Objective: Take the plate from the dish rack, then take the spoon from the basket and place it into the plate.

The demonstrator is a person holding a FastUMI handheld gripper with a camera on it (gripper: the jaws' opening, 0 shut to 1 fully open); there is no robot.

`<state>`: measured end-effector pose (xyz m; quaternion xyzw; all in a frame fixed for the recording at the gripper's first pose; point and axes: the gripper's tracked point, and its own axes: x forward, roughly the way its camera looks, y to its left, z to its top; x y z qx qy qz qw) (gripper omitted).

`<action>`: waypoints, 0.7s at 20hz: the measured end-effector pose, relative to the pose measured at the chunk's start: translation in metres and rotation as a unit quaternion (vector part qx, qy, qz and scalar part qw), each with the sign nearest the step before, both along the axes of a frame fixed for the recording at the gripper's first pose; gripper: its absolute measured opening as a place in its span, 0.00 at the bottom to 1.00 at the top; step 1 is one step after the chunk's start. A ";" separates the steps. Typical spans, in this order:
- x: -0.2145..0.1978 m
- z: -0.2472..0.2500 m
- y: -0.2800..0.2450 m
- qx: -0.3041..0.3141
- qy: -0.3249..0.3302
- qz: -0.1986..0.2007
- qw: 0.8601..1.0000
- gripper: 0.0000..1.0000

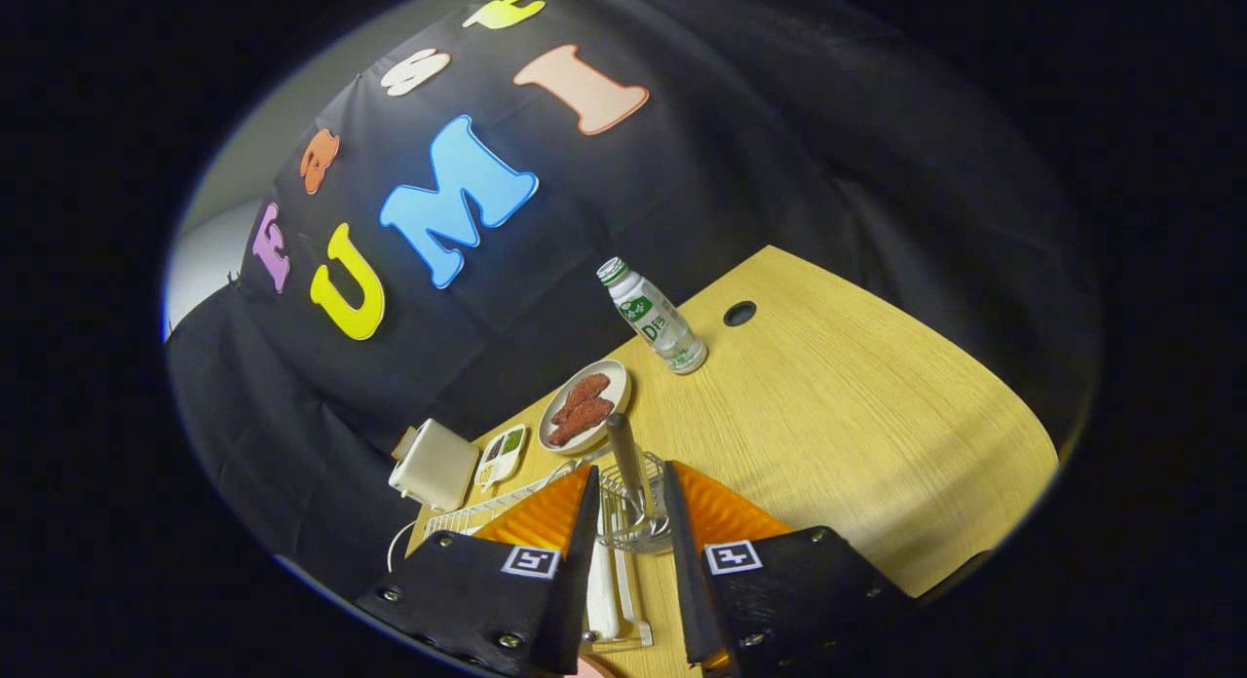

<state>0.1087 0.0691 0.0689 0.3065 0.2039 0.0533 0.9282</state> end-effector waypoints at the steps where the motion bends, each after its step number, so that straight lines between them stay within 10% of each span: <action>1: 0.008 -0.003 0.002 -0.003 -0.001 -0.004 1.000 0.40; 7: 0.036 -0.021 0.008 -0.008 -0.003 -0.011 1.000 0.38; 10: 0.037 -0.017 0.010 -0.039 -0.017 -0.010 0.999 0.11; 14: 0.041 -0.009 0.023 -0.079 -0.042 0.014 0.996 0.11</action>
